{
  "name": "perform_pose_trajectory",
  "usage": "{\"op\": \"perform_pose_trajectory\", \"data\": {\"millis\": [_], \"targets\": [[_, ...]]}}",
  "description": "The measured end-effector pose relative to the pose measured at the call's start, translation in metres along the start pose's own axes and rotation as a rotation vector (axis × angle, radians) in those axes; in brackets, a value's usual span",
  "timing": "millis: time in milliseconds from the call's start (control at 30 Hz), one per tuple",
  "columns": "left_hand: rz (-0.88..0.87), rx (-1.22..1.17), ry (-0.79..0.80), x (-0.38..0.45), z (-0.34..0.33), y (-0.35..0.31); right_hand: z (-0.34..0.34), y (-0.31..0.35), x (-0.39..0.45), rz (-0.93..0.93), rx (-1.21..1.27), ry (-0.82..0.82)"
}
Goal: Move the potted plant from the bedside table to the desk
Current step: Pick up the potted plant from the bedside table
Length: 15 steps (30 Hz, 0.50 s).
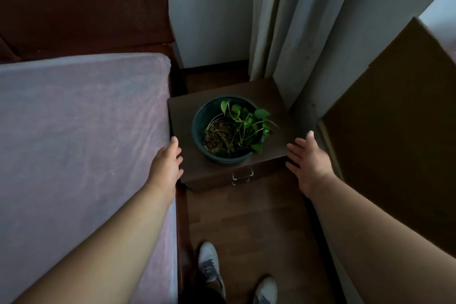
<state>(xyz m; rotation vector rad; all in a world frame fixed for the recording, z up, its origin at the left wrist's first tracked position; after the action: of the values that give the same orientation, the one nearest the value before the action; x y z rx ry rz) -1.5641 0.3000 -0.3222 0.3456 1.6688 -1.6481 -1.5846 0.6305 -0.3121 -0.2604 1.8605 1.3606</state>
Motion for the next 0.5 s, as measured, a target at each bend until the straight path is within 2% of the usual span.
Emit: {"op": "perform_pose_trajectory", "data": {"millis": [267,500], "targets": [[0.093,-0.108,-0.028,0.150,-0.043,0.059,-0.047,-0.071,0.144,-0.014,-0.035,-0.034],[0.079,-0.192,-0.003,0.203,-0.074,0.076,-0.070,-0.096,0.206,-0.051,-0.064,-0.037]]}}
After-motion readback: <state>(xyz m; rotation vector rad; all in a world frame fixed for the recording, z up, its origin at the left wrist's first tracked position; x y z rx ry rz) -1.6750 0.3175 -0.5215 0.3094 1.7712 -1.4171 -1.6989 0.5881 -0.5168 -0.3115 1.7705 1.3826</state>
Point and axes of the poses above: each hand's wrist, its own x-axis towards the middle knuckle, its own z-axis out of the back of the hand, y = z × x, the point moved 1 cm from there along x, towards the middle knuckle, and after that the axes turned 6 degrees about x, right-handed, at the moved point
